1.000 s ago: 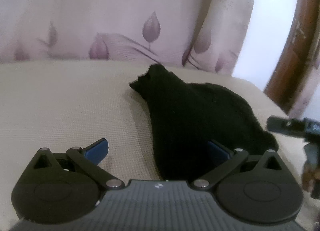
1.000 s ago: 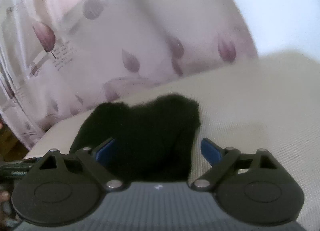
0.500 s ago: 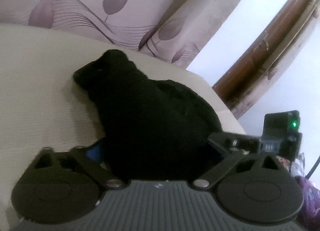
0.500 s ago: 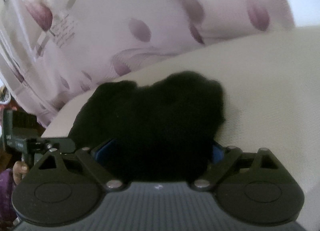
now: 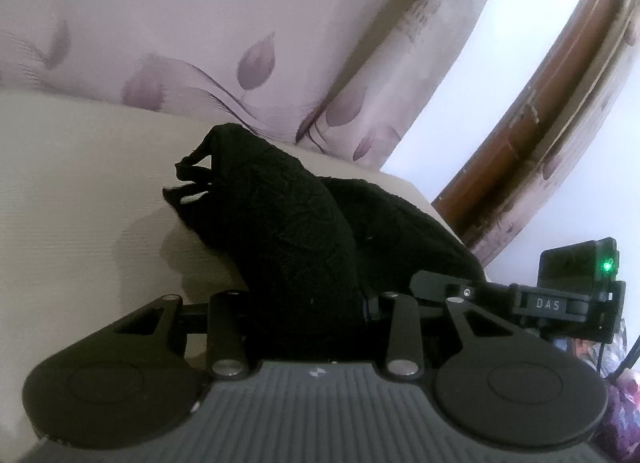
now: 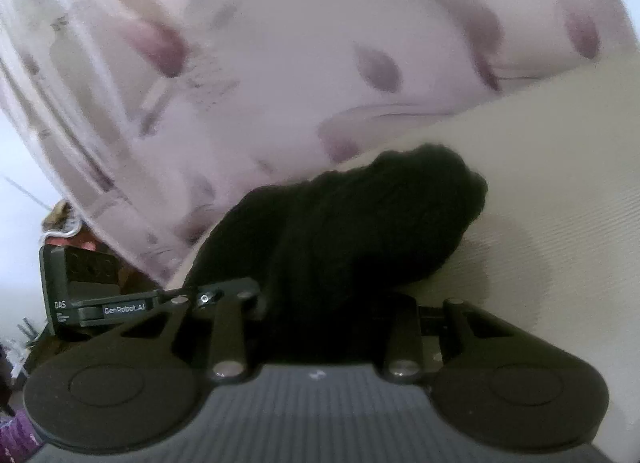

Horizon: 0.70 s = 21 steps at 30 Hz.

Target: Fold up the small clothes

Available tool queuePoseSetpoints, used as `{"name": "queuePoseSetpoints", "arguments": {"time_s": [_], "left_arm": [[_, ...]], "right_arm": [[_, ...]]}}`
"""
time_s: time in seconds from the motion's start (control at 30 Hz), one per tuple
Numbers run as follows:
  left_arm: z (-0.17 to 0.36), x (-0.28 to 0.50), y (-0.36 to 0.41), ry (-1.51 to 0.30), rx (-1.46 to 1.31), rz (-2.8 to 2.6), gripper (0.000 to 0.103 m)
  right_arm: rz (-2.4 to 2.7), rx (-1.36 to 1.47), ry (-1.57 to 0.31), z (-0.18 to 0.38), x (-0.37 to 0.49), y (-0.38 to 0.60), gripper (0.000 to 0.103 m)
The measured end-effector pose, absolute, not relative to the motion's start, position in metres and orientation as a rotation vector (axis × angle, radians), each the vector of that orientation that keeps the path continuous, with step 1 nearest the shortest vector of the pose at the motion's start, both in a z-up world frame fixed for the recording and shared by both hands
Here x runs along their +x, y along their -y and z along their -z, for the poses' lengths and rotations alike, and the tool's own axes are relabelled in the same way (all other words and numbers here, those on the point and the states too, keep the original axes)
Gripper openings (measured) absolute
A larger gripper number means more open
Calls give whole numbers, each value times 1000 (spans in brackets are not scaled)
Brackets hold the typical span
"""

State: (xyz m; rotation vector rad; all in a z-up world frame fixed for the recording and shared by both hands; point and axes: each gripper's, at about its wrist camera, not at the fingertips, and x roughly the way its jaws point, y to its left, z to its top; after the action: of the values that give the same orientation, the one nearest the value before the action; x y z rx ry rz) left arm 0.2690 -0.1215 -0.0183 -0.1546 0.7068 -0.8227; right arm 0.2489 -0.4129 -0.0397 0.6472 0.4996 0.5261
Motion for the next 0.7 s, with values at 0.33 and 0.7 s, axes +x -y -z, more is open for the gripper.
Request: {"name": "queuePoseSetpoints", "arguments": {"time_s": [0.33, 0.7], "left_arm": [[14, 193, 41, -699, -140, 727, 40], [51, 157, 20, -677, -74, 636, 45]], "right_arm": [[-625, 694, -512, 43, 186, 341, 35], [-595, 708, -577, 80, 157, 300, 35]]}}
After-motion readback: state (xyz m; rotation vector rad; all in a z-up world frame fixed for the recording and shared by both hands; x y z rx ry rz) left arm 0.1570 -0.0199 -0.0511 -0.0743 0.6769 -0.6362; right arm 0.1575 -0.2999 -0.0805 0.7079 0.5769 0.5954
